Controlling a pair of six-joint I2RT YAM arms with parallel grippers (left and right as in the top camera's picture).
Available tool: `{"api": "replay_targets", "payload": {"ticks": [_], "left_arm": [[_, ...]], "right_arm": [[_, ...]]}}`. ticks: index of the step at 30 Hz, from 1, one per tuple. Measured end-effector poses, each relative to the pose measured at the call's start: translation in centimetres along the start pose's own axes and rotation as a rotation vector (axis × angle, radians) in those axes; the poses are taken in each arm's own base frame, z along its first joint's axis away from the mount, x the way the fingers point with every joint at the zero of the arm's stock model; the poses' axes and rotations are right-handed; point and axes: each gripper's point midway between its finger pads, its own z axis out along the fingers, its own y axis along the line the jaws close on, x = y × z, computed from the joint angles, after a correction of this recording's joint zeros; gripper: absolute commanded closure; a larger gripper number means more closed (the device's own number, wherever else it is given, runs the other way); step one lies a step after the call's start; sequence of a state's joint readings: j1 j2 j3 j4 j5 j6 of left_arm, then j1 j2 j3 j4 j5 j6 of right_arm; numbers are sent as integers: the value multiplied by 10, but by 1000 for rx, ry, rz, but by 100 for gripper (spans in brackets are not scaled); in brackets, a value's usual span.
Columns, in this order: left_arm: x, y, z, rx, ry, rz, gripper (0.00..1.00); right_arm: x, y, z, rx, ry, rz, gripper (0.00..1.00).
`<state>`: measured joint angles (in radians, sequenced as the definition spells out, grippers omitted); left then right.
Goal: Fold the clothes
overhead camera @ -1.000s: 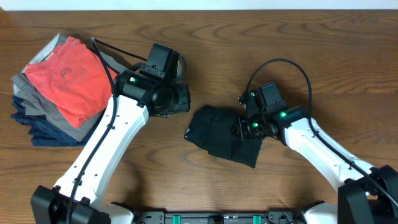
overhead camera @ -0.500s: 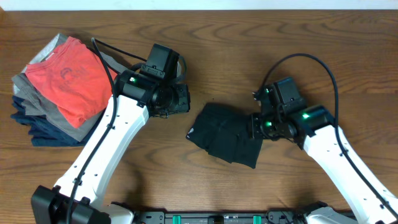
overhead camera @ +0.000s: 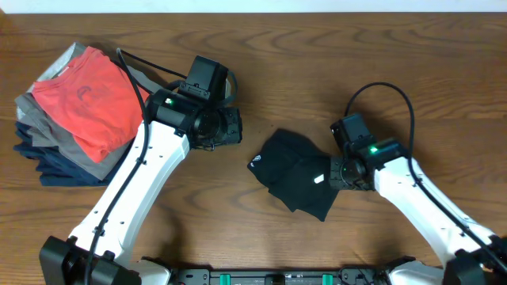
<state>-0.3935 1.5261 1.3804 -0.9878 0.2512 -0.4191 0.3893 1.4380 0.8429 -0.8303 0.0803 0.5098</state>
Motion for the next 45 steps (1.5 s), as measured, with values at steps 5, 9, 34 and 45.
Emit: {"api": "replay_targets", "payload": {"ticks": [5, 9, 34, 45], "left_arm": [[1, 0, 0, -2, 4, -1, 63], [4, 2, 0, -8, 15, -3, 63], [5, 5, 12, -25, 47, -13, 43], [5, 6, 13, -27, 50, -14, 43]], "right_arm": [[-1, -11, 28, 50, -11, 72, 83], [-2, -32, 42, 104, 2, 156, 76], [44, 68, -34, -442, 142, -106, 49], [51, 86, 11, -586, 20, -155, 50]]}}
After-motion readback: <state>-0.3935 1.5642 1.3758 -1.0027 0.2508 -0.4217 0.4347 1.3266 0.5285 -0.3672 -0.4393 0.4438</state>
